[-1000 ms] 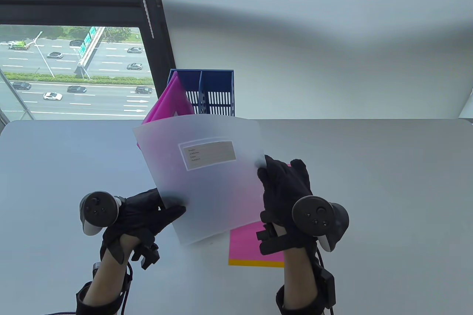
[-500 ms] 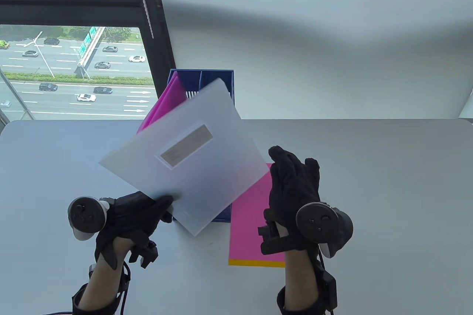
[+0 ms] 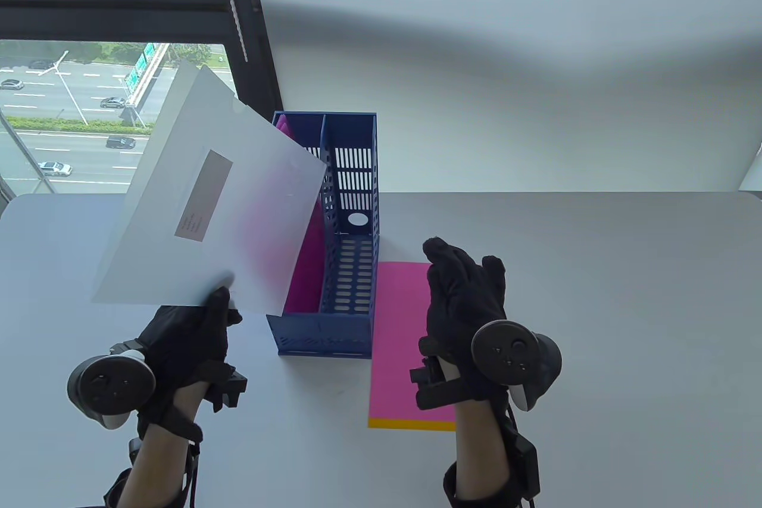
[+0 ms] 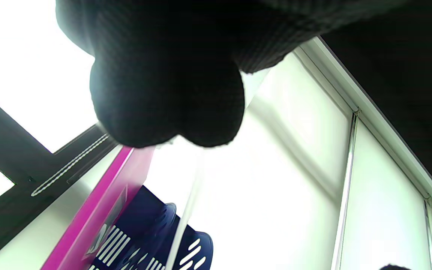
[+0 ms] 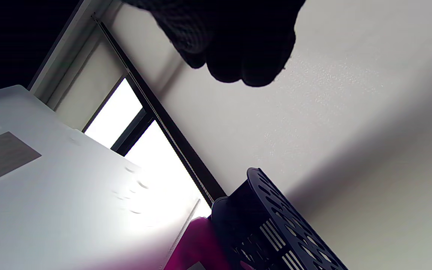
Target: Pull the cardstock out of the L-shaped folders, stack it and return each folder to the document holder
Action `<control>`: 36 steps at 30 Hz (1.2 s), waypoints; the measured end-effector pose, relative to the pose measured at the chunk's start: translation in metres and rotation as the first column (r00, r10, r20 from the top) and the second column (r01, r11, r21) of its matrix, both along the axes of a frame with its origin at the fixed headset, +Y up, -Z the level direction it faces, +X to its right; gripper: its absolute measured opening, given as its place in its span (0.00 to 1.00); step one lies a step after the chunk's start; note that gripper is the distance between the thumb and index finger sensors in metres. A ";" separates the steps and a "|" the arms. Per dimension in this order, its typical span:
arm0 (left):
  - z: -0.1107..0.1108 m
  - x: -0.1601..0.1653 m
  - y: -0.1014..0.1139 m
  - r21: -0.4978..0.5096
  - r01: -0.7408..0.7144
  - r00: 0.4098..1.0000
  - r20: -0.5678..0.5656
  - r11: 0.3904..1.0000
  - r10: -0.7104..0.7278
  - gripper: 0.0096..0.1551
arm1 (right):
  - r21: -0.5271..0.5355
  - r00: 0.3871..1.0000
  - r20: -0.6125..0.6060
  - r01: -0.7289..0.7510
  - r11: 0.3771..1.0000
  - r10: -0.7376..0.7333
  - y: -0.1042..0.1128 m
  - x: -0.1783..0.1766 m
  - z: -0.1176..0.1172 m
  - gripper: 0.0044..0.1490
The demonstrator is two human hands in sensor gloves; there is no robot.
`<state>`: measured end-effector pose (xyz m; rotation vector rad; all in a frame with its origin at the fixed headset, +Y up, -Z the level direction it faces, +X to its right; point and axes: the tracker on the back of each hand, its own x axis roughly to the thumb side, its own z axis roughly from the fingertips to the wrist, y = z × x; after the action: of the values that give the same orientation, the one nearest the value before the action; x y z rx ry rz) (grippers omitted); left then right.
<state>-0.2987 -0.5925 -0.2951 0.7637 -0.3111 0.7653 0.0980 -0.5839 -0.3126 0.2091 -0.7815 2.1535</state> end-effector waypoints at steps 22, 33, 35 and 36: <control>-0.051 0.031 -0.079 -0.277 0.132 0.977 -0.126 0.952 -0.172 0.27 | -0.053 0.999 -0.019 -0.040 0.998 0.039 -0.008 -0.009 -0.009 0.26; -0.048 0.008 -0.053 -0.356 0.095 0.993 -0.034 0.930 -0.114 0.26 | -0.249 0.917 0.078 -0.362 0.898 0.391 -0.019 -0.022 -0.024 0.28; -0.046 0.004 -0.047 -0.352 0.087 0.994 -0.024 0.932 -0.102 0.26 | -0.251 0.894 0.125 -0.392 0.885 0.431 -0.021 -0.024 -0.025 0.28; -0.045 0.002 -0.044 -0.351 0.092 0.994 -0.017 0.932 -0.105 0.26 | -0.251 0.879 0.152 -0.408 0.878 0.452 -0.023 -0.026 -0.026 0.28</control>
<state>-0.2968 -0.6368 -0.3399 0.4208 -0.1718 0.6872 0.0724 -0.6069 -0.3381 0.0485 -0.6542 2.7020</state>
